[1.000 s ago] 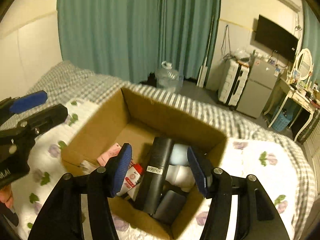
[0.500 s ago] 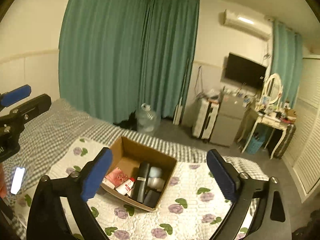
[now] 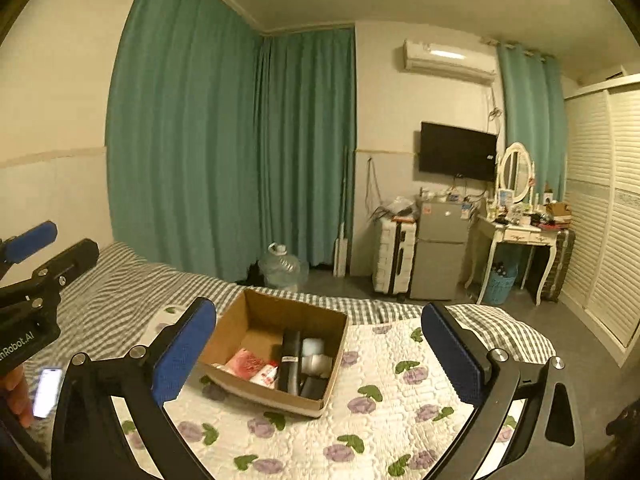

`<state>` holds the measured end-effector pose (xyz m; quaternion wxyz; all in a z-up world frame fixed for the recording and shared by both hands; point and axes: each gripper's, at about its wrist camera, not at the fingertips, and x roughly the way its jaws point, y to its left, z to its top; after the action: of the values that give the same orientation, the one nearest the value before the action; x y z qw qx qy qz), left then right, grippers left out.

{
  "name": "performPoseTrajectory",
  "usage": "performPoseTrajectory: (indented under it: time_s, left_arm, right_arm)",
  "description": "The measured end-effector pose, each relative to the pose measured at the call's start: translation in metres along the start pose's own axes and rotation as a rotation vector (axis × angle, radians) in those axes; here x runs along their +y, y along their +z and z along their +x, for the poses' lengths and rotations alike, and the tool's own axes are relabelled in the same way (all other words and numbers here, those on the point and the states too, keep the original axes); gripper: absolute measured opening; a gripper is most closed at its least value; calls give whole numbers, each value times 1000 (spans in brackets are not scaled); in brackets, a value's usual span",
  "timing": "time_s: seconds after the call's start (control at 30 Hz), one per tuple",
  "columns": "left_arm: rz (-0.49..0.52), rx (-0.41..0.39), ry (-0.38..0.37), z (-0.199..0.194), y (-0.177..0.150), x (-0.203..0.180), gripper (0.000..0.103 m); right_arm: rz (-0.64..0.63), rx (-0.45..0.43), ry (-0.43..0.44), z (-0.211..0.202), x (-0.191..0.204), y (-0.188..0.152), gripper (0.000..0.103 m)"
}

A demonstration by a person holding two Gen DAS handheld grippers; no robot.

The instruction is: Organize rigid objects

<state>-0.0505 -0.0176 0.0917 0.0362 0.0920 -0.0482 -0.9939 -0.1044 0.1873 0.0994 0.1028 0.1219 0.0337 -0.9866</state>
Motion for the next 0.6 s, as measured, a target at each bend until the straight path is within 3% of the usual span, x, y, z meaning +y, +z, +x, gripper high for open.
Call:
performPoseTrajectory:
  time_s: [0.27, 0.4, 0.6]
  left_arm:
    - [-62, 126, -13, 62, -67, 2, 78]
    - [-45, 207, -7, 85, -102, -2, 78]
    - [-35, 235, -4, 93, -118, -4, 78]
  right_arm:
    - [63, 47, -47, 54, -5, -63, 103]
    - [64, 73, -58, 73, -4, -85, 103]
    - [63, 132, -63, 95, -4, -101, 103]
